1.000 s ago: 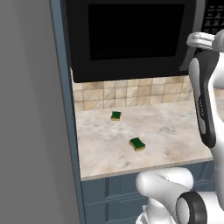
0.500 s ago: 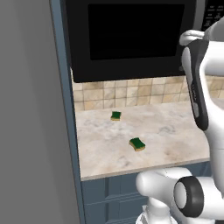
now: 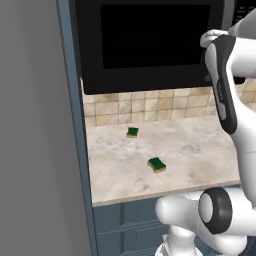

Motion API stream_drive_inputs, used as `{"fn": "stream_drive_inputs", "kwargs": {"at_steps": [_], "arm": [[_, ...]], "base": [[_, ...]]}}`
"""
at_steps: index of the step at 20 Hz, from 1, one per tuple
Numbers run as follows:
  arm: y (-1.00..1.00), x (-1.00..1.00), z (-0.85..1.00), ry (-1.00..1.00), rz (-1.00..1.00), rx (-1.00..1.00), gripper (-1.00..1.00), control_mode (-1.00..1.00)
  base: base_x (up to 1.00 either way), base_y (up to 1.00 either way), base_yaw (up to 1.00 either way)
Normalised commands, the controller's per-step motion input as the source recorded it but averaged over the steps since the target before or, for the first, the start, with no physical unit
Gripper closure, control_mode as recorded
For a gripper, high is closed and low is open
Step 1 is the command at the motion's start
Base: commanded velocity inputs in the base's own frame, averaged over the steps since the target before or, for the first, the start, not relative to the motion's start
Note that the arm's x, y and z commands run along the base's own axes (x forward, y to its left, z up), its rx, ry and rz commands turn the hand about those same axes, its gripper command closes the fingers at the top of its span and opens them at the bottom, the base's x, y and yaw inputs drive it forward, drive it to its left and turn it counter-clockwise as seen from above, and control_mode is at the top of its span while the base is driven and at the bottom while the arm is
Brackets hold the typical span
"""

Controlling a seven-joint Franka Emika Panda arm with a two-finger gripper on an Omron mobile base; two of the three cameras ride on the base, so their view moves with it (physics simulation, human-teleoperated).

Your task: Place the sponge inside the microwave to prepare for sanitizing.

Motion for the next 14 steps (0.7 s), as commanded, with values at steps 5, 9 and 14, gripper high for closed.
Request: {"fn": "stream_drive_inputs", "kwargs": {"at_steps": [5, 9, 14], "arm": [[-0.12, 0.31, 0.0, 0.0, 0.08, 0.0, -1.0, -1.0], [-0.26, 0.14, 0.0, 0.04, 0.0, 0.0, -1.0, -1.0], [-0.1, 0.05, 0.0, 0.03, 0.0, -0.01, -1.0, -1.0]], "base": [[0.0, 0.0, 0.0], [0.0, 0.0, 0.0], [0.0, 0.0, 0.0]]}}
